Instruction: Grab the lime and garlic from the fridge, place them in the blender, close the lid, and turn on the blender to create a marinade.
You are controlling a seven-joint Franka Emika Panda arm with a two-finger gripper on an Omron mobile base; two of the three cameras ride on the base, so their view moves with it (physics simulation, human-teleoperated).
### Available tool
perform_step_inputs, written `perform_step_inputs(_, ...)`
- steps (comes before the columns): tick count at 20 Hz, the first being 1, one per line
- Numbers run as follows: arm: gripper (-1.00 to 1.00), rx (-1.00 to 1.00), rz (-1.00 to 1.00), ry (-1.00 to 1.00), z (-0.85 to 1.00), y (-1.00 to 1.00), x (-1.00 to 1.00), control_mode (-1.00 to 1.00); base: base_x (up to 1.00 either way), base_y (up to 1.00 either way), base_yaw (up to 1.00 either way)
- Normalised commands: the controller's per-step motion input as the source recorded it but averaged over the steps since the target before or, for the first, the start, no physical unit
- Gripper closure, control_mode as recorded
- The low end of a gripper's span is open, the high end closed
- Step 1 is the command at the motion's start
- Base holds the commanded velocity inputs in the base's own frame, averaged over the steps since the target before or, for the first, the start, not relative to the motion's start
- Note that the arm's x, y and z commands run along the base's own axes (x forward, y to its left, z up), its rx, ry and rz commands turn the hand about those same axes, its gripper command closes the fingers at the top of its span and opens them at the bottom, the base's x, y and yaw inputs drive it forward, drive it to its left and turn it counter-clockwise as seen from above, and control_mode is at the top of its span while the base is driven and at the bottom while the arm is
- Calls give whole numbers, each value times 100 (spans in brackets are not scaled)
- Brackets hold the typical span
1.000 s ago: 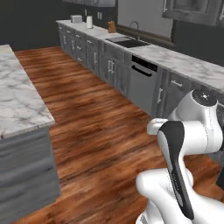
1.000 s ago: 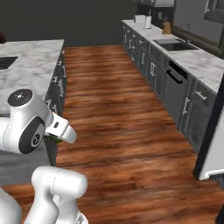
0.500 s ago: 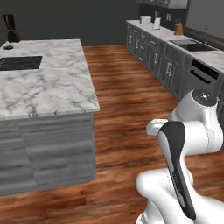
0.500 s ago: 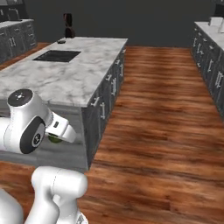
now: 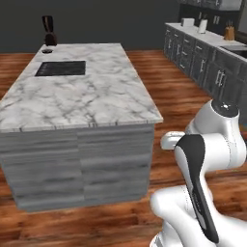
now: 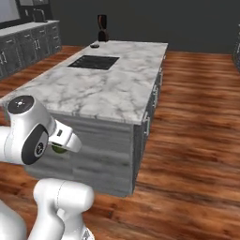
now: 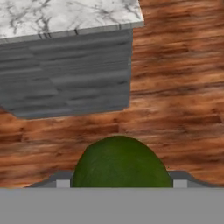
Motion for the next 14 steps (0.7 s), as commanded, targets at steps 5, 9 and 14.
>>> perform_step_inputs(5,100,0,0,0,0,0,0,100,77,100,0)
perform_step_inputs(9,100,0,0,0,0,0,0,100,97,100,0)
perform_step_inputs(14,100,0,0,0,0,0,0,100,94,100,0)
